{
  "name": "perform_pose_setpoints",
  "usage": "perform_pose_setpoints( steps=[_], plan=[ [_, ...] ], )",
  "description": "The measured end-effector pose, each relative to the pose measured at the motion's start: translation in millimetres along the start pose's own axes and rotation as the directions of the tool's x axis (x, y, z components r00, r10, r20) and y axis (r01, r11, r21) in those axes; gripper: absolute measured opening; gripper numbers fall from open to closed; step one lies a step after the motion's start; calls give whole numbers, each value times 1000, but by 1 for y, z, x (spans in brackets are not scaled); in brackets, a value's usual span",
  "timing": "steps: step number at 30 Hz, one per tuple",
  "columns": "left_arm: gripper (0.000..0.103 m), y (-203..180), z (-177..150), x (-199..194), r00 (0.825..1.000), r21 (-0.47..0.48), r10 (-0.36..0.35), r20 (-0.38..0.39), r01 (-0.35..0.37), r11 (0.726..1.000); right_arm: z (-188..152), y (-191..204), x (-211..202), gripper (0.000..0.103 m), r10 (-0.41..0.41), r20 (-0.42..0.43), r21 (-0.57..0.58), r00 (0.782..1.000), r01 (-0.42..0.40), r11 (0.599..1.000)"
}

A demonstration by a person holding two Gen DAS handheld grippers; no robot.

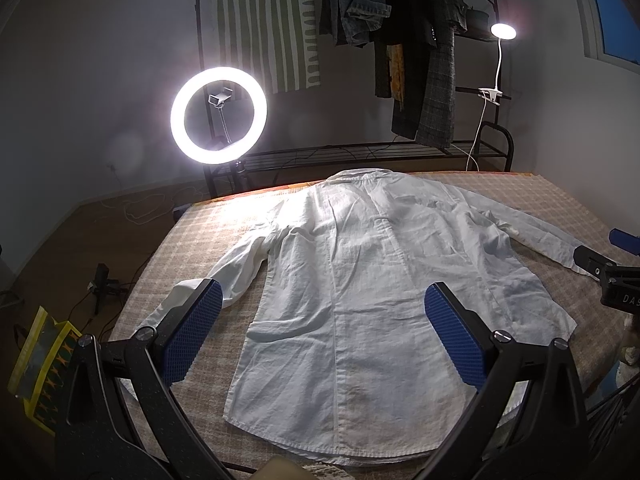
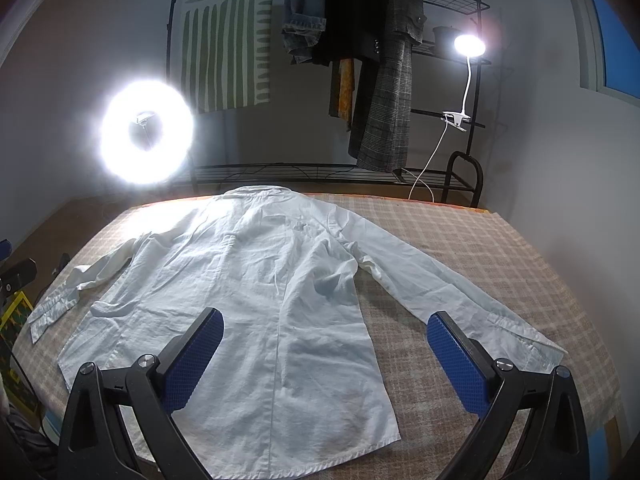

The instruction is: Fold small clothes

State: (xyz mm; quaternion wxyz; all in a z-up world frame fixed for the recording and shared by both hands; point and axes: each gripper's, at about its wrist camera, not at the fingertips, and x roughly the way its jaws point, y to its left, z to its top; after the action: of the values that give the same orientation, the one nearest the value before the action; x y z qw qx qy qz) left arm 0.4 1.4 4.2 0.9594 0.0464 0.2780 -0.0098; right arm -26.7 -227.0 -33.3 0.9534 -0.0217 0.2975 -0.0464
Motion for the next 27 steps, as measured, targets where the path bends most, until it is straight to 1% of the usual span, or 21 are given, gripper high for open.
perform_pose_setpoints(
  steps=[27],
  plan=[
    [103, 1, -1, 0, 1000, -5, -2, 1, 2, 1000, 1, 0, 0, 103, 4, 3, 0, 1000, -4, 1000]
  ],
)
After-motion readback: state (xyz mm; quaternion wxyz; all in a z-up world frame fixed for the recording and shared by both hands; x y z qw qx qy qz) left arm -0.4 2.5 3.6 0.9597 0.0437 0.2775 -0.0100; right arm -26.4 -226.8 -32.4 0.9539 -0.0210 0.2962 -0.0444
